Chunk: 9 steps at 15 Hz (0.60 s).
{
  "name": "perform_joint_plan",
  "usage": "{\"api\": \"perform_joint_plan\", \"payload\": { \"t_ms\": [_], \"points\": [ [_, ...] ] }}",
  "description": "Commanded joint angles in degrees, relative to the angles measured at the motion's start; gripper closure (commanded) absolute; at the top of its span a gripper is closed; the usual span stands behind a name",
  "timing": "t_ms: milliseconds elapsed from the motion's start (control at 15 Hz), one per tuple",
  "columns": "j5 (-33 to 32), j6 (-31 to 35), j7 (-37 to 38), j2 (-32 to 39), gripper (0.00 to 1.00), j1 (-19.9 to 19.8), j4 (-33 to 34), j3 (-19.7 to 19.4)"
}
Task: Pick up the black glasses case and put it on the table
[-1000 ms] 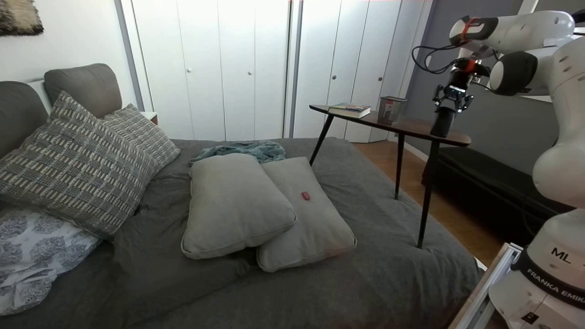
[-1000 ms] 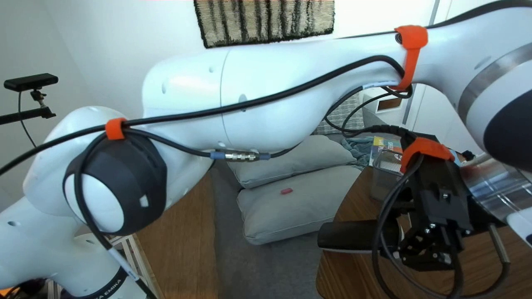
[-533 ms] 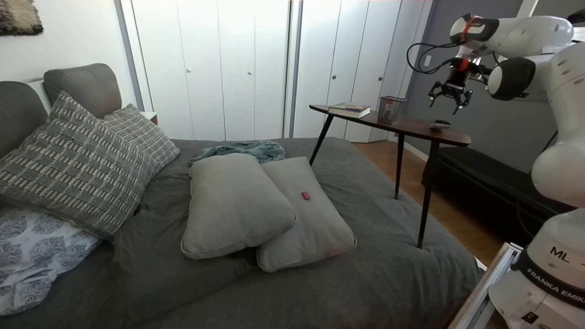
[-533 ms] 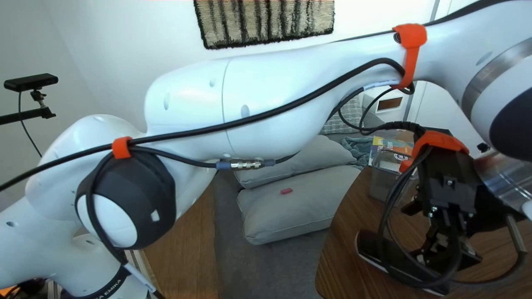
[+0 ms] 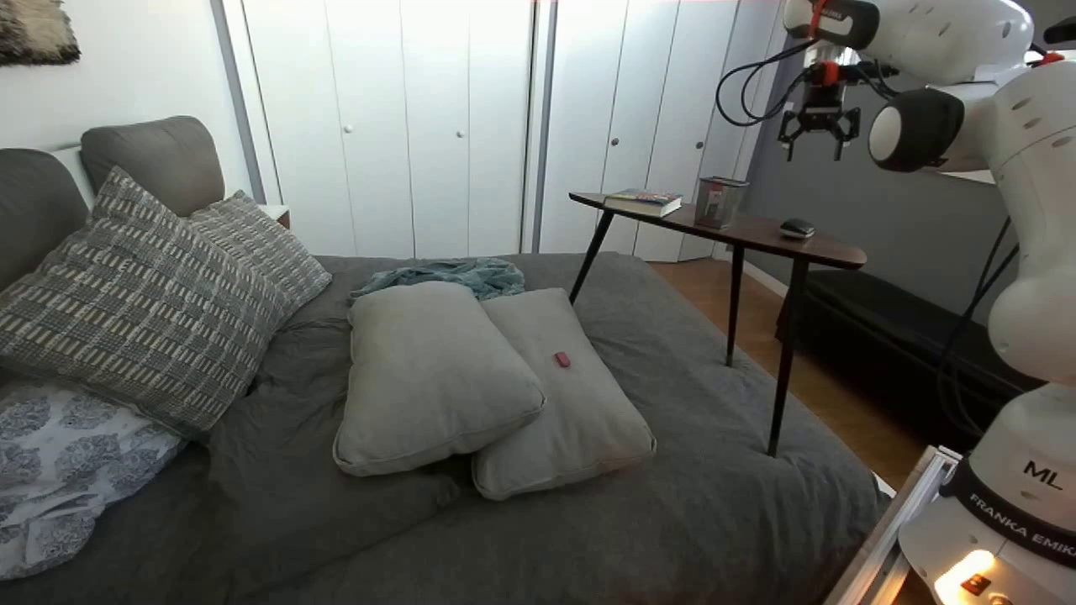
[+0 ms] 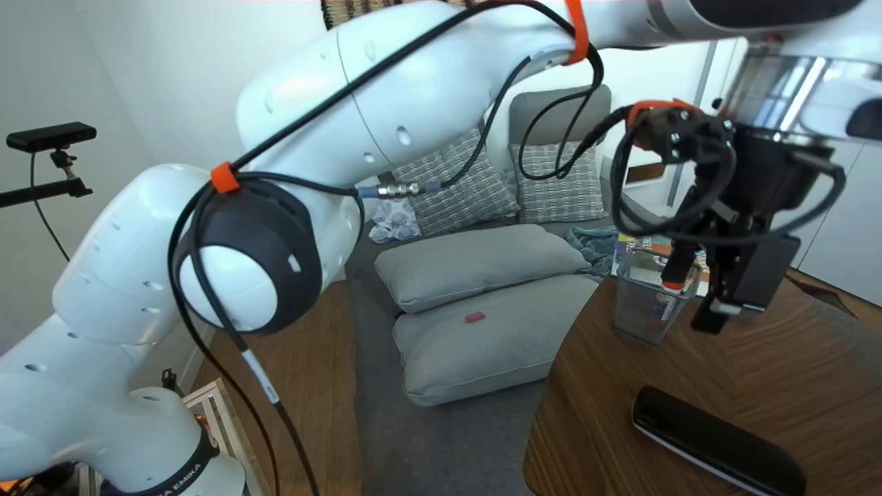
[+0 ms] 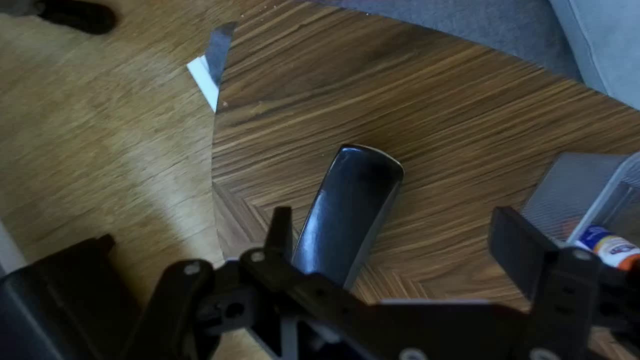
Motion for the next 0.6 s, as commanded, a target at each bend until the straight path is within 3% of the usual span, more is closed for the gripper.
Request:
{"api": "perform_joint_plan", "payload": {
  "t_ms": [0,467,533],
  "points": [
    [-7.17,-0.76,-5.23,-4.07,0.00,6.90,-0.10,-1.64],
    [-10.23,2.72,-15.91,-8.08,0.00,17.55,0.02,0.18],
    [-9.04,2.02,-12.17,-7.77,0.00,16.26,-0.91,-0.21]
  ]
}}
